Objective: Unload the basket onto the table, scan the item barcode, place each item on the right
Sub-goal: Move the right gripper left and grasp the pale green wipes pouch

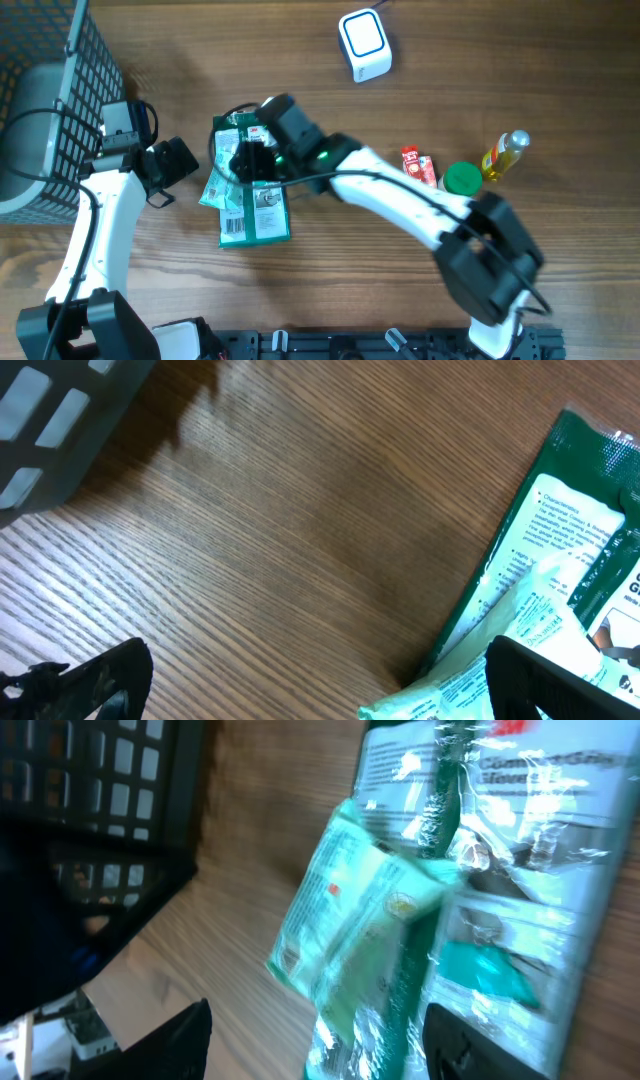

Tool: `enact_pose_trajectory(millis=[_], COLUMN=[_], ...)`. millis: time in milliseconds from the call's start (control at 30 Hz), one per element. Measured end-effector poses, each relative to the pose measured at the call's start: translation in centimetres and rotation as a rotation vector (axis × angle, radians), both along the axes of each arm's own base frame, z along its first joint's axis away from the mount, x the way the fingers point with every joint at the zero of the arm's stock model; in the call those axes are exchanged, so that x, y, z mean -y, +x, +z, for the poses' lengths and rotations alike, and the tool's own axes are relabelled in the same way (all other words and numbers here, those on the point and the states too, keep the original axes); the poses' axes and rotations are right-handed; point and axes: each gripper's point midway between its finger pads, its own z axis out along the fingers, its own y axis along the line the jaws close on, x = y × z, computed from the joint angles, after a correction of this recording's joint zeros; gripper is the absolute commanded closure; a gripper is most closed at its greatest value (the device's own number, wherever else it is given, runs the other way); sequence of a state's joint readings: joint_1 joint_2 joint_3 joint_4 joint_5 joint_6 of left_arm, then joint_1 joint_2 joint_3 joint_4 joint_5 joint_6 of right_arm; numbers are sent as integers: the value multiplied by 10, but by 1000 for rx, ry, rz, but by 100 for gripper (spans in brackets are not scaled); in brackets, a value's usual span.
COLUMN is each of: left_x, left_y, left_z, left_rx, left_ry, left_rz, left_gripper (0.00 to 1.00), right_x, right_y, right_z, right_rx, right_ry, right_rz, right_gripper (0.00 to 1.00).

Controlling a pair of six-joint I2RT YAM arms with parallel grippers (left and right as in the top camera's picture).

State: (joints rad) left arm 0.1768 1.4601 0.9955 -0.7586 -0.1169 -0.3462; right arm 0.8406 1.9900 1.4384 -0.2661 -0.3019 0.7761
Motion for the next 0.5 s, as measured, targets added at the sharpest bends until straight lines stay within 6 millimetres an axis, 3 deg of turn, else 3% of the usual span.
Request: enact_pose_trajectory(millis=[33, 100, 133, 200, 500], left_x=[0, 0, 0, 0, 0], left_y=[0, 0, 0, 0, 0], left_z=[0, 0, 0, 0, 0], left_rx=[0, 0, 0, 0, 0], left_ry=[0, 0, 0, 0, 0], left_rz=[0, 0, 0, 0, 0], left_gripper=[0, 0, 0, 0, 0], right_x=[-9, -24, -26, -25, -20], right_y=[-2, -9, -12, -12, 2], right_z=[-11, -40, -51, -63, -63], right_rx=[1, -9, -22, -33, -19], right_ry=[0, -15, -33, -56, -60], right_rz=[3, 3, -8, -33, -120], right_gripper=[38, 55, 59, 58, 61])
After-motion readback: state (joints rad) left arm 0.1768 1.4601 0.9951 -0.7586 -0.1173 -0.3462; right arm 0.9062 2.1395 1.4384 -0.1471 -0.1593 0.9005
